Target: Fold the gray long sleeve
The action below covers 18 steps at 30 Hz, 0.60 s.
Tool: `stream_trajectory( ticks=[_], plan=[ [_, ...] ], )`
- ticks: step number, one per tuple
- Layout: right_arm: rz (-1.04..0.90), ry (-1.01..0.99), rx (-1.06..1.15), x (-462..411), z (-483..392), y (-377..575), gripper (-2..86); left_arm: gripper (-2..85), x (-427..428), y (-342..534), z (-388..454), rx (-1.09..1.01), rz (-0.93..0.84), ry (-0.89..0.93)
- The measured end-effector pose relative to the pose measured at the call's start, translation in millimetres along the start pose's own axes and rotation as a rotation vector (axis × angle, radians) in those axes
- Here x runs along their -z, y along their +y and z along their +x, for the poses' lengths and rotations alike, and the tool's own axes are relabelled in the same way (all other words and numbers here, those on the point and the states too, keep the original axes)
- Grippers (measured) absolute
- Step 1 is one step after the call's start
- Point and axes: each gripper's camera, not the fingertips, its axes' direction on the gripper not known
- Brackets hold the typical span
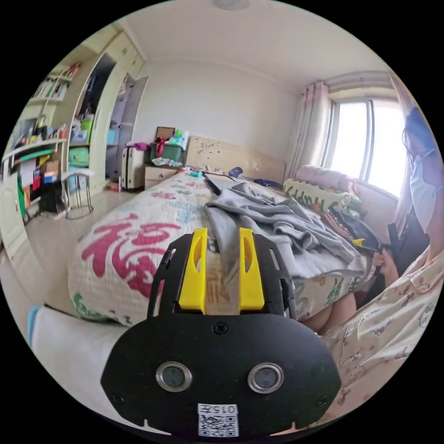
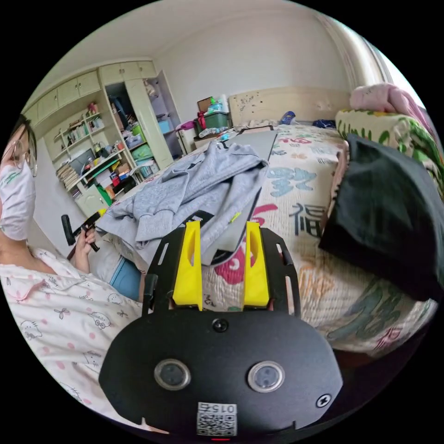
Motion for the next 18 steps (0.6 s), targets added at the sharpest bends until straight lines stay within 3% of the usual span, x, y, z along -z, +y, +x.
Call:
stream_trajectory(
  ticks=[2,13,18],
  plan=[
    [0.033,-0.086,-0.066,10.9,6.6,12.1,13.4,13.4,-13.4,32.3,-4.4,0.093,-0.027,0.019],
    [-0.097,-0.320,-0.018,37.0,10.6,-16.0,8.9,10.7,-54.1,60.8,36.5,0.107,-0.072,0.117],
    [0.078,-0.411,-0.061,70.1,29.0,-21.0,3.8,11.8,-42.3,66.4,37.7,0.206,-0.017,0.195]
  ],
)
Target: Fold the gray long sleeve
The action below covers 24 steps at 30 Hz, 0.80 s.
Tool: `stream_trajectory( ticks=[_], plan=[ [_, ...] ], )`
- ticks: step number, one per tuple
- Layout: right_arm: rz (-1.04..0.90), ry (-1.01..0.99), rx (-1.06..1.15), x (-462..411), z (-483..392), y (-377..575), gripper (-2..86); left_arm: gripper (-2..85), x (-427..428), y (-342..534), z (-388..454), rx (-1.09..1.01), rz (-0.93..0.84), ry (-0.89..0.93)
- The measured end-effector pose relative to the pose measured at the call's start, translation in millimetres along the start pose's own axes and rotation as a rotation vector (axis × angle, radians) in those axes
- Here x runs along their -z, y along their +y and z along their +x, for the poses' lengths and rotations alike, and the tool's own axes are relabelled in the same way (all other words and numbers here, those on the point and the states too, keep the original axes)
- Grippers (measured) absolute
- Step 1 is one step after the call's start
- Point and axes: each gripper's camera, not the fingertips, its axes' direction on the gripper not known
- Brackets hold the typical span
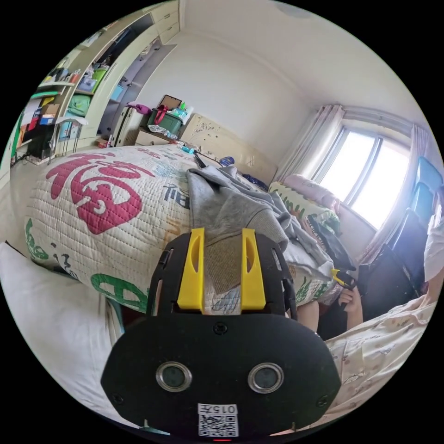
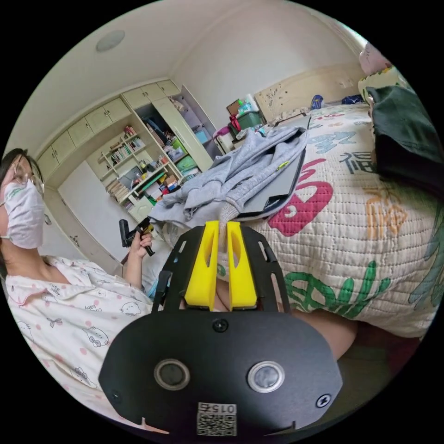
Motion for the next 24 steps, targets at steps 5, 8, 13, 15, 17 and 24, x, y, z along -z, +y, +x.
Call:
stream_trajectory(
  ticks=[5,8,13,15,17,24],
  plan=[
    [0.110,0.121,0.020,53.6,-7.7,-14.5,2.2,14.3,22.6,9.2,14.1,0.076,0.058,0.082],
    [0.122,0.184,0.030,63.8,-9.8,-20.3,1.9,14.8,10.3,8.8,37.5,0.070,0.010,0.042],
    [0.119,0.237,-0.059,68.8,9.6,-3.8,1.8,14.0,-6.9,2.9,91.7,0.002,-0.050,-0.094],
    [0.043,0.242,-0.078,54.7,17.5,9.5,1.9,13.9,-6.4,-1.4,118.1,-0.047,-0.051,-0.133],
    [0.026,0.267,-0.077,46.4,16.6,29.4,2.4,13.5,2.0,-10.2,159.2,-0.127,-0.016,-0.210],
    [0.044,0.506,0.113,55.7,-52.7,37.3,7.2,12.1,4.7,-48.8,336.3,-0.569,0.014,-0.154]
  ],
)
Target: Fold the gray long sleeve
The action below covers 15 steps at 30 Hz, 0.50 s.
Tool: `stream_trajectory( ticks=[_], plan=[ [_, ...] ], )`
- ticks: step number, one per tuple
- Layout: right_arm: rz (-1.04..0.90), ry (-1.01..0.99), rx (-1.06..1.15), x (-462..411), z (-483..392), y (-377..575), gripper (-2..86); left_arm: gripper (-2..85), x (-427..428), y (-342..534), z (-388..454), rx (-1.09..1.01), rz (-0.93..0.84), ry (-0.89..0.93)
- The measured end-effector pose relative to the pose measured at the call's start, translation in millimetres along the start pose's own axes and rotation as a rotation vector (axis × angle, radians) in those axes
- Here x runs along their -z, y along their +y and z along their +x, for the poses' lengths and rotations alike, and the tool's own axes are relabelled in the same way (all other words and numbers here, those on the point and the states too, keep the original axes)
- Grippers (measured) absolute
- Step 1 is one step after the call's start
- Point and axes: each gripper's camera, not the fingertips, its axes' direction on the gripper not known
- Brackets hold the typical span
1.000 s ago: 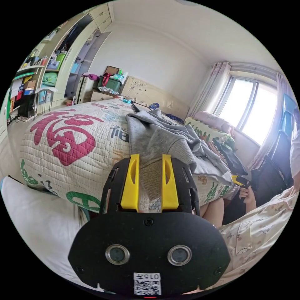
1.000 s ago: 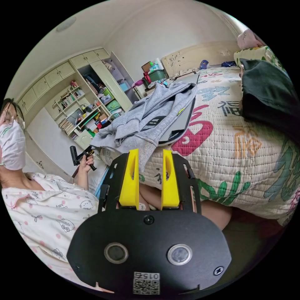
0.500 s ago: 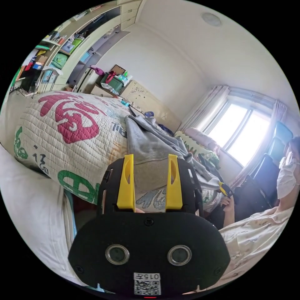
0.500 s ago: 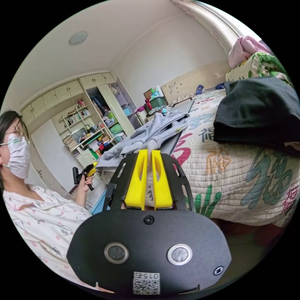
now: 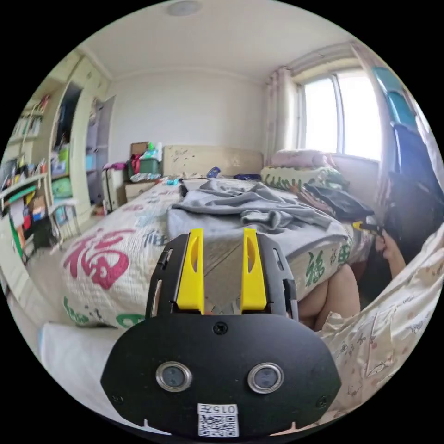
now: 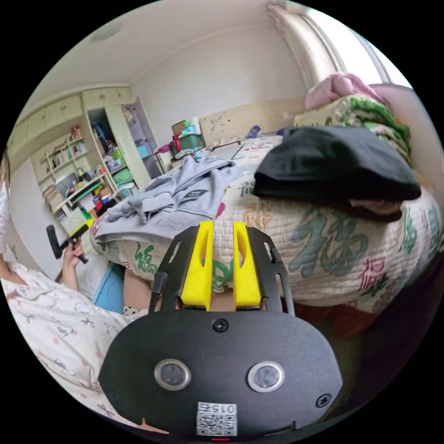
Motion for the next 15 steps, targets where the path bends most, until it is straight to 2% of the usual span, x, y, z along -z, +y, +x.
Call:
stream_trajectory(
  ticks=[3,5,8,10,15],
  plan=[
    [-0.005,-0.191,0.171,-16.8,-43.2,-19.0,8.3,11.8,-11.5,-61.0,76.8,-0.193,0.033,0.057],
    [-0.091,-0.266,0.243,-54.4,-68.0,-32.8,9.6,12.0,-30.8,-98.3,136.2,-0.303,0.069,0.163],
    [-0.198,-0.228,0.262,-107.0,-82.6,-36.1,10.9,12.3,-66.3,-132.4,196.8,-0.357,0.031,0.239],
    [-0.265,-0.274,0.246,-132.0,-82.6,-31.6,10.5,12.6,-83.7,-142.9,223.4,-0.363,0.006,0.264],
    [-0.306,-0.393,0.279,-143.8,-88.6,-9.4,4.0,13.1,-101.2,-152.6,278.1,-0.430,-0.037,0.293]
  ],
)
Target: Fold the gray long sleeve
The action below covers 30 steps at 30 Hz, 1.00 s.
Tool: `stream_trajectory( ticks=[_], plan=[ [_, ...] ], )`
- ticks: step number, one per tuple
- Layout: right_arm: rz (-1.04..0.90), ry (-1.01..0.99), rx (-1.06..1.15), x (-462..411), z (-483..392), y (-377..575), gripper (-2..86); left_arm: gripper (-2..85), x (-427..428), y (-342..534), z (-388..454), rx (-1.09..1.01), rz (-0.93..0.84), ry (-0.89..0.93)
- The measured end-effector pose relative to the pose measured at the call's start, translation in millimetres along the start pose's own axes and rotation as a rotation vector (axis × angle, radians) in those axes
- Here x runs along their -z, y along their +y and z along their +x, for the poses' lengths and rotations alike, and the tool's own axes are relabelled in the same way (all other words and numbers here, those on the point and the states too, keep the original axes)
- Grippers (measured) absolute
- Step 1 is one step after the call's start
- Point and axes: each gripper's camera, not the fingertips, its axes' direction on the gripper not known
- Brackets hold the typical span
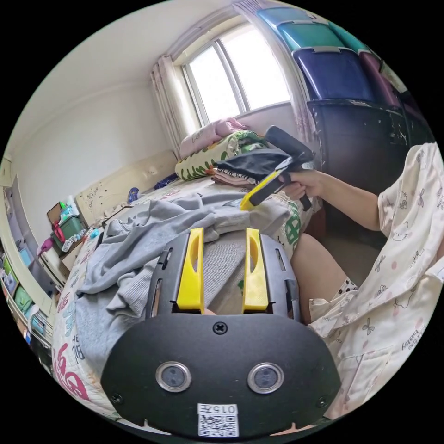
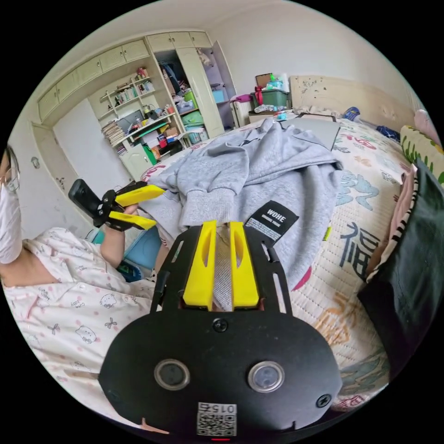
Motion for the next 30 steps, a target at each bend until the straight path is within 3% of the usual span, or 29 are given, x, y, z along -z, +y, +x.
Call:
stream_trajectory(
  ticks=[8,13,16,21,25,28,30],
  plan=[
    [0.256,-0.242,0.061,8.7,-56.4,-5.2,0.6,16.1,11.8,-31.2,46.9,0.028,0.100,-0.184],
    [0.272,-0.316,0.137,-29.0,-101.4,-16.4,0.5,15.4,24.9,-35.6,59.0,0.101,0.139,-0.428],
    [0.267,-0.301,0.179,-56.2,-126.6,-11.5,0.6,10.5,51.4,-21.6,44.9,0.200,0.231,-0.514],
    [0.254,-0.082,0.449,-87.8,-179.6,26.9,1.3,3.2,109.8,35.9,-15.0,0.371,0.341,-0.462],
    [0.071,0.195,0.752,-182.7,-234.8,69.6,7.6,2.3,163.1,95.1,-82.2,0.477,0.349,-0.411],
    [-0.144,0.190,0.864,-269.4,-250.7,73.2,11.8,2.0,180.5,126.4,-115.5,0.533,0.378,-0.276],
    [-0.175,0.181,0.853,-305.5,-245.6,66.9,12.2,1.9,183.4,137.9,-125.4,0.558,0.382,-0.225]
  ],
)
